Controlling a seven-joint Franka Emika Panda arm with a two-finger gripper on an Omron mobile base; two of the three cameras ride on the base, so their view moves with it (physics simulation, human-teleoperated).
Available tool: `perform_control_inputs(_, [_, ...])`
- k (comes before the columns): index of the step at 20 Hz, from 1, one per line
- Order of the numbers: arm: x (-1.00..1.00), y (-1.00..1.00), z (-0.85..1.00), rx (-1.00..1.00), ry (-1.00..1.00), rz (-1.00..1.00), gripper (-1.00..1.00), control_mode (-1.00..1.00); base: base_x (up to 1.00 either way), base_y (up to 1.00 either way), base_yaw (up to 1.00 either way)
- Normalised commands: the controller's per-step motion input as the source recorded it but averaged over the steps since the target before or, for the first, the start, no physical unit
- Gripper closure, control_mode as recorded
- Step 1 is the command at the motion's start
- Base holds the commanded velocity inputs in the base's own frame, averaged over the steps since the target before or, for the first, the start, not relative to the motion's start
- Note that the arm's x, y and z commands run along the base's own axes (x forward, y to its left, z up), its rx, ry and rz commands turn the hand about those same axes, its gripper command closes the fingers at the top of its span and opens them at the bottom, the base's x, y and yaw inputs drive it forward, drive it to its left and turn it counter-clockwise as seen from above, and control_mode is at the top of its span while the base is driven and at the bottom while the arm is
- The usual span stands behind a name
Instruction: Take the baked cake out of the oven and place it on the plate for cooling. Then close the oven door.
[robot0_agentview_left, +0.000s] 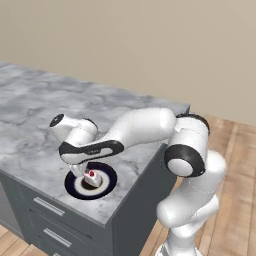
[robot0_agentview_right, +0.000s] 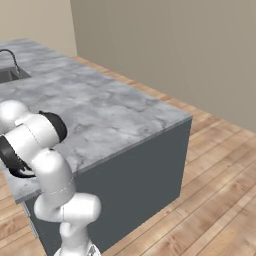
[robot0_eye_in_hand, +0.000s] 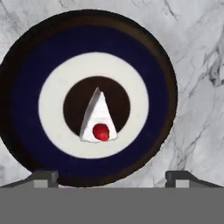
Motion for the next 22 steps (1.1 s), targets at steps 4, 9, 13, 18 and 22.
perform_control_inputs(4, [-0.64,-0.67,1.00,0.12,-0.26,-0.08,-1.00,-1.00,0.00,0.00,0.00])
perform_control_inputs(9, [-0.66,-0.89,1.00,0.13,-0.15,-0.10,-1.00,-1.00,0.00,0.00,0.00])
perform_control_inputs(13, [-0.24,-0.86,0.93,0.12,-0.06,-0.11,-1.00,-1.00,0.00,0.00,0.00])
perform_control_inputs(18, [-0.10,-0.89,0.49,0.06,-0.02,-0.14,-1.00,-1.00,0.00,0.00,0.00])
perform_control_inputs(22, [-0.16,-0.86,0.04,0.05,0.00,-0.16,-1.00,-1.00,0.00,0.00,0.00])
